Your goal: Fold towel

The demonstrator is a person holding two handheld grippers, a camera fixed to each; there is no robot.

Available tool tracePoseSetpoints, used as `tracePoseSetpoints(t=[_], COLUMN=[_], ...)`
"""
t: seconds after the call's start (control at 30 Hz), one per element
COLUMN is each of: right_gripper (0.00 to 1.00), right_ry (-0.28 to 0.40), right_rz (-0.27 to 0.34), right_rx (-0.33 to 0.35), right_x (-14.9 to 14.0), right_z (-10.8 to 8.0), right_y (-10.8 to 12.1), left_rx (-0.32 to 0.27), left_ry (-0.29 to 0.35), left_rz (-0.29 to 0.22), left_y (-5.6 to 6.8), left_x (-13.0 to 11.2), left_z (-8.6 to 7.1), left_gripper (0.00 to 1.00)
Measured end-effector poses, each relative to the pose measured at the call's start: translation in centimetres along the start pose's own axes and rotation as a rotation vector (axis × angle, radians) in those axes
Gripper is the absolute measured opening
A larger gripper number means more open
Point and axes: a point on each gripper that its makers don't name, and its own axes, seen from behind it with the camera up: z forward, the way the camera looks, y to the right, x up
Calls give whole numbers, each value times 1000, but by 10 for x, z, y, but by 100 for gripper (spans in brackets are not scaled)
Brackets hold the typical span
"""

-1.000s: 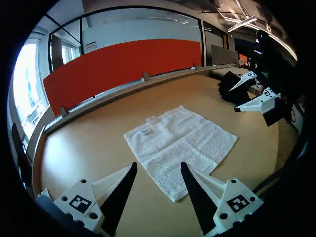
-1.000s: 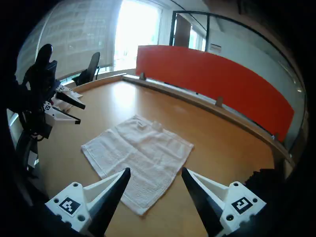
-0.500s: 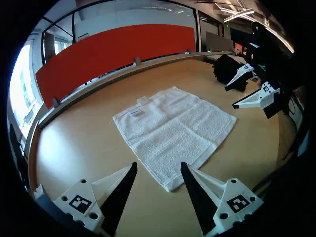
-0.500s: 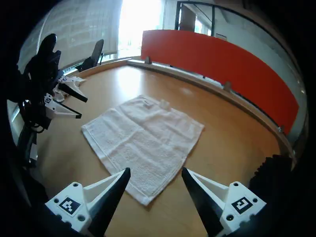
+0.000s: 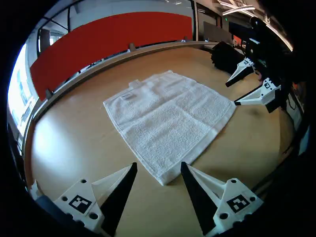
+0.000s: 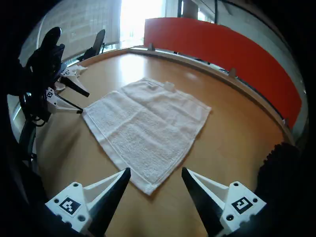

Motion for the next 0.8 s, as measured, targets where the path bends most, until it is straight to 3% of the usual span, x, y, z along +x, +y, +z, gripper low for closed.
tracePoseSetpoints(t=[0.53, 0.8], right_gripper=[99, 91], right_ry=[-54, -67], right_rz=[-10, 6], right_rx=[28, 62], right_x=[-23, -29], right_z=[7, 9], right_y=[-3, -6], left_rx=[-19, -34], left_ry=[-72, -91], left_rz=[-13, -51], left_y=[7, 7], left_x=[-20, -22], left_z=[8, 8], left_gripper=[80, 80])
